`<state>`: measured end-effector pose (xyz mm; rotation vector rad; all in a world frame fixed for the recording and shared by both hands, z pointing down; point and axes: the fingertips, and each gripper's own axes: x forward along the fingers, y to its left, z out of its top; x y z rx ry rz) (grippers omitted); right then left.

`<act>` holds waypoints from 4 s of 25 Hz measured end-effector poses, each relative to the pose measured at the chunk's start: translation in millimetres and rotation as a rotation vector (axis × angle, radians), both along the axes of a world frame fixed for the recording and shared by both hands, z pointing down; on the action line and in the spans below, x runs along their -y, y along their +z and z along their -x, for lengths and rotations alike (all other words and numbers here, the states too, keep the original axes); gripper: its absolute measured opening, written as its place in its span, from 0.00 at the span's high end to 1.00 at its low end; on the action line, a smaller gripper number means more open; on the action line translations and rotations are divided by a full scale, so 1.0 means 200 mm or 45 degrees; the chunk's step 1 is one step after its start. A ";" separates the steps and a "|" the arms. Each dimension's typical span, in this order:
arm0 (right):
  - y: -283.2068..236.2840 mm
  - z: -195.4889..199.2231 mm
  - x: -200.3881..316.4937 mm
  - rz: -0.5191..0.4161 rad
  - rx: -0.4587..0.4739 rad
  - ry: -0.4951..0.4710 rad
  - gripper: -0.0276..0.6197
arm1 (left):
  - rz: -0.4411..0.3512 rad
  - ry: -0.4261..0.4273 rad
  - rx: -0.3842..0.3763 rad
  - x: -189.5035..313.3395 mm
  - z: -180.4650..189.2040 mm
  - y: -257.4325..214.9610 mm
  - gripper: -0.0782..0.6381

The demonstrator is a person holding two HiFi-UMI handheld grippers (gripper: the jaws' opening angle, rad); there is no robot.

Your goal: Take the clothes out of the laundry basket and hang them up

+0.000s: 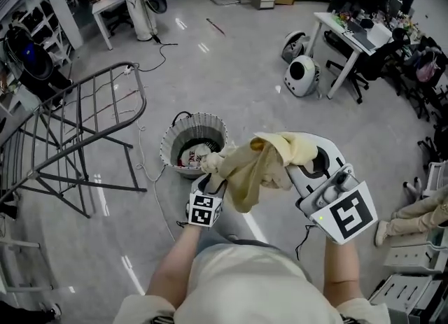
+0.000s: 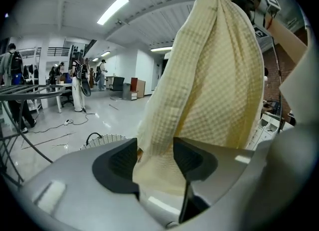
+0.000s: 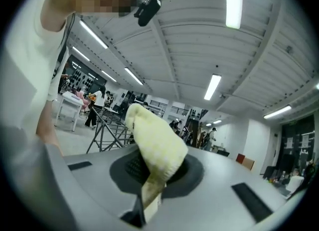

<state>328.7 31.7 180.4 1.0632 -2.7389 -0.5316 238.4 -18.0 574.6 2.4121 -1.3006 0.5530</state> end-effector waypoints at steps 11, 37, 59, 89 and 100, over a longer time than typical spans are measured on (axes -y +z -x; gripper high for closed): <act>-0.09 -0.42 0.06 0.022 0.150 0.218 0.91 | -0.112 -0.240 -0.016 0.18 0.23 -0.26 0.86; 0.86 0.11 0.30 0.518 0.113 -0.039 0.80 | -0.455 -0.647 -0.099 -0.45 1.19 -1.11 0.86; 1.44 0.62 -0.18 0.733 -0.166 -0.457 0.44 | -0.749 -0.667 -0.218 -0.32 1.23 -1.81 0.87; 1.36 0.86 -0.01 0.591 -0.266 -0.385 0.90 | -0.449 -0.772 0.104 -0.45 1.49 -1.39 0.86; 0.94 0.70 0.26 0.408 -0.187 -0.257 0.91 | -0.049 -0.732 0.208 -0.68 1.52 -0.68 0.85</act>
